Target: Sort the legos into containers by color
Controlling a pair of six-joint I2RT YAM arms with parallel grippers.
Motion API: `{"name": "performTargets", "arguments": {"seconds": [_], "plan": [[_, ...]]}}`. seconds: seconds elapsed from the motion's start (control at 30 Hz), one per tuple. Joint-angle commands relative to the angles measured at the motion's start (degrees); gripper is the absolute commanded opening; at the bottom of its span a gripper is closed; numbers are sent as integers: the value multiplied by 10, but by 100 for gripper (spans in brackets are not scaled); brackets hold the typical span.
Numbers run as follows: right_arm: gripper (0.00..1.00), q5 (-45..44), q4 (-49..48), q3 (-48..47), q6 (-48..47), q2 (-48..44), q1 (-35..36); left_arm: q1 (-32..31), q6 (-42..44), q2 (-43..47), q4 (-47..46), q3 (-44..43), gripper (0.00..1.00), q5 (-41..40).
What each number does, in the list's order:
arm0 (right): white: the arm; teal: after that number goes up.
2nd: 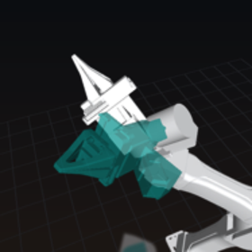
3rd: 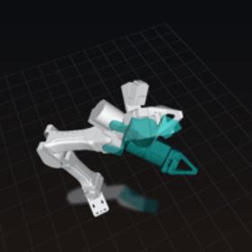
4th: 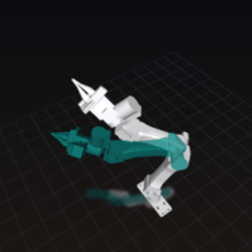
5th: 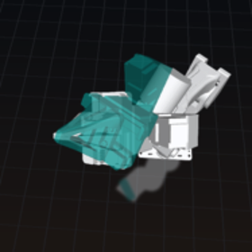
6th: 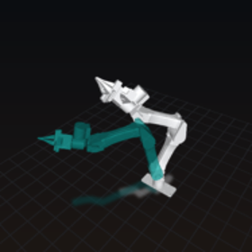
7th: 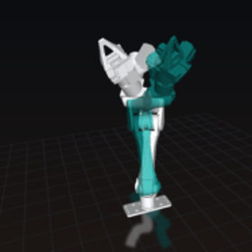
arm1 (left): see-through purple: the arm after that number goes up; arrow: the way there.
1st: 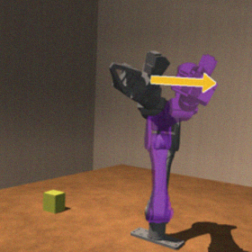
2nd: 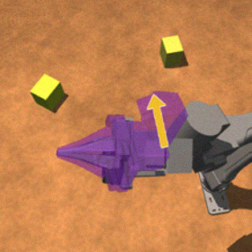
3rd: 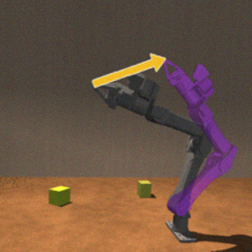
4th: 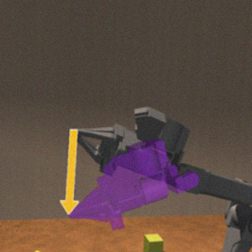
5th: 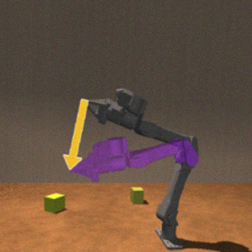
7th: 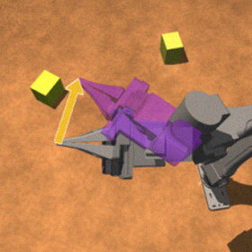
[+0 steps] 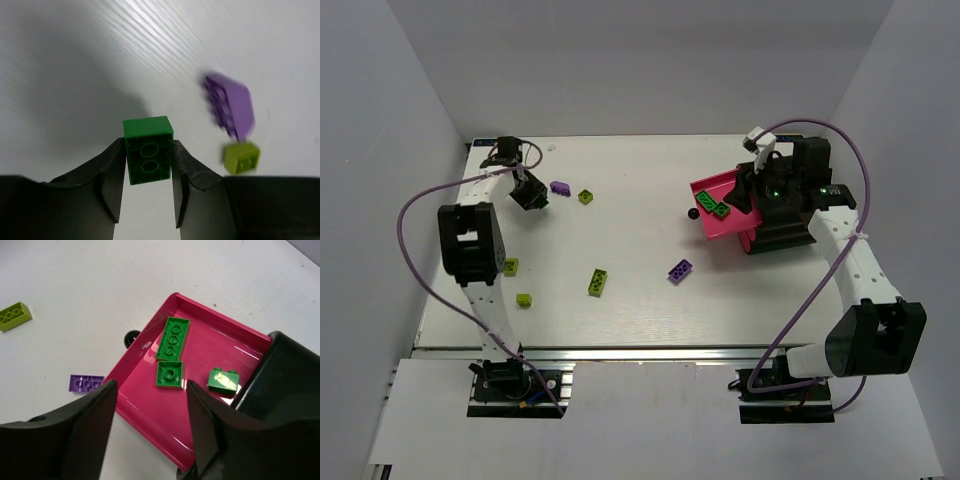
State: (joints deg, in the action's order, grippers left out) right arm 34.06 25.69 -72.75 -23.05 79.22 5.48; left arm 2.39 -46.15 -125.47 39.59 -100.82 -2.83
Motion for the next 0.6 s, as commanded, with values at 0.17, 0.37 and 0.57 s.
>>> {"name": "performTargets", "arguments": {"seconds": [0.17,0.37,0.57], "plan": [[1,17,-64,13,27,-46,0,-75,96,235,-331,172,1,416],[0,-56,-83,5,63,-45,1,-193,31,173,-418,105,2,462],[15,-68,-92,18,63,-68,0,-289,3,43,-399,-72,4,440]]}}
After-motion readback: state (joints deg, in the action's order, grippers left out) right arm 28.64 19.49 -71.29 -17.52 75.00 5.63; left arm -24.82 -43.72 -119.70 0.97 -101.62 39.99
